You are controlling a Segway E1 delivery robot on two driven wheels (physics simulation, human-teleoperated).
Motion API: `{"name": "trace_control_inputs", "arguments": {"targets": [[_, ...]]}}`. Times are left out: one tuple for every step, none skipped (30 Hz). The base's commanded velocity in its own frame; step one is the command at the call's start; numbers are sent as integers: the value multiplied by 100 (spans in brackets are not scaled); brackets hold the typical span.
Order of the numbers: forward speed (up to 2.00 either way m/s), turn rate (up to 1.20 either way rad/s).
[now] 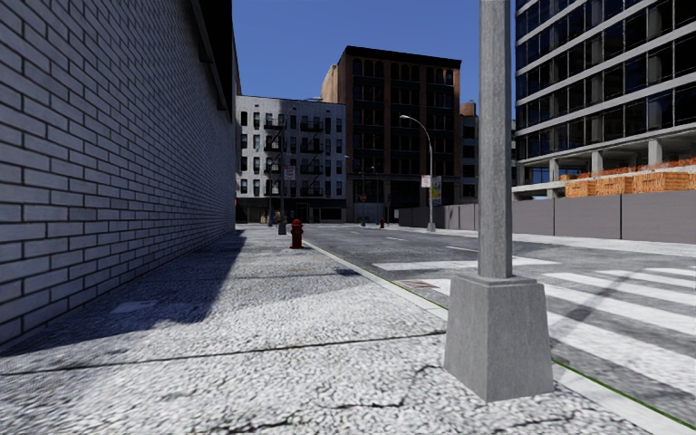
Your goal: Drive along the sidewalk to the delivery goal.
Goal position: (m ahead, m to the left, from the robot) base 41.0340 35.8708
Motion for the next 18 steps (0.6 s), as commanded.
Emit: {"name": "trace_control_inputs", "arguments": {"targets": [[200, 27], [200, 27], [200, 35], [200, 37], [200, 38], [200, 38], [200, 38], [200, 38], [200, 38], [200, 38], [200, 38], [200, 38], [200, 38], [200, 38], [200, 38], [200, 38], [200, 38], [200, 38]]}}
